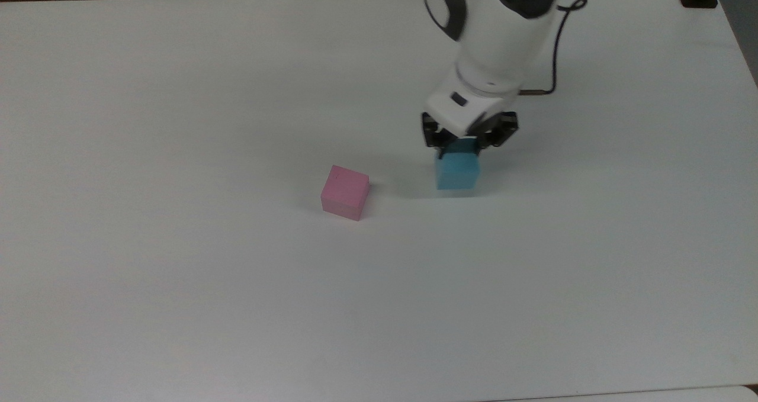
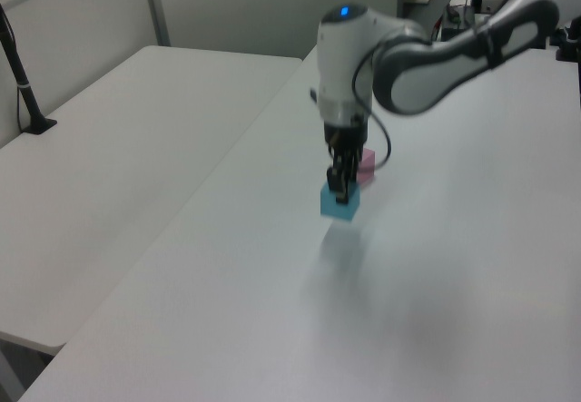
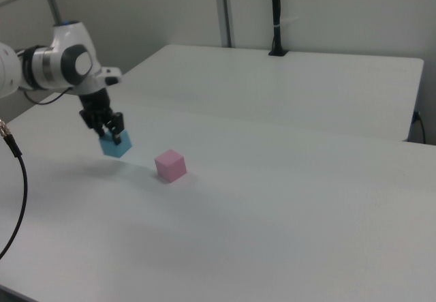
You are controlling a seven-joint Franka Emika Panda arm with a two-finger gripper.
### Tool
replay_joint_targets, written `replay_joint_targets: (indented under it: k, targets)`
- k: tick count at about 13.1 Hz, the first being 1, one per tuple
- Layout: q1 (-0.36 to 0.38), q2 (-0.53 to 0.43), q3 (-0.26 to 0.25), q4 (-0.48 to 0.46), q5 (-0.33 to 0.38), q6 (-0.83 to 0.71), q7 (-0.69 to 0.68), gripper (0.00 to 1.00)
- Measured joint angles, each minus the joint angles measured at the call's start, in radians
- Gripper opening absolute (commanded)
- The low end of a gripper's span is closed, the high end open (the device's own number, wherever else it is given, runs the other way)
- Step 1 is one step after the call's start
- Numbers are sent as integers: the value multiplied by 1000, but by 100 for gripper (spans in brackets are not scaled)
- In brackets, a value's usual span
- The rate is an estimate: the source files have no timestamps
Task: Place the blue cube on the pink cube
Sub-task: 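Lift the light-blue cube and carry it over the pink cube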
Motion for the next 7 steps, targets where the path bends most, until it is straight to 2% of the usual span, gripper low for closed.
replay_joint_targets:
  k: [2,5,7]
  targets:
    - [-92,-55,-5,1,0,-27,-103,32]
    - [-215,-81,-6,4,0,-65,-231,34]
    - [-254,-74,-6,2,0,-68,-271,35]
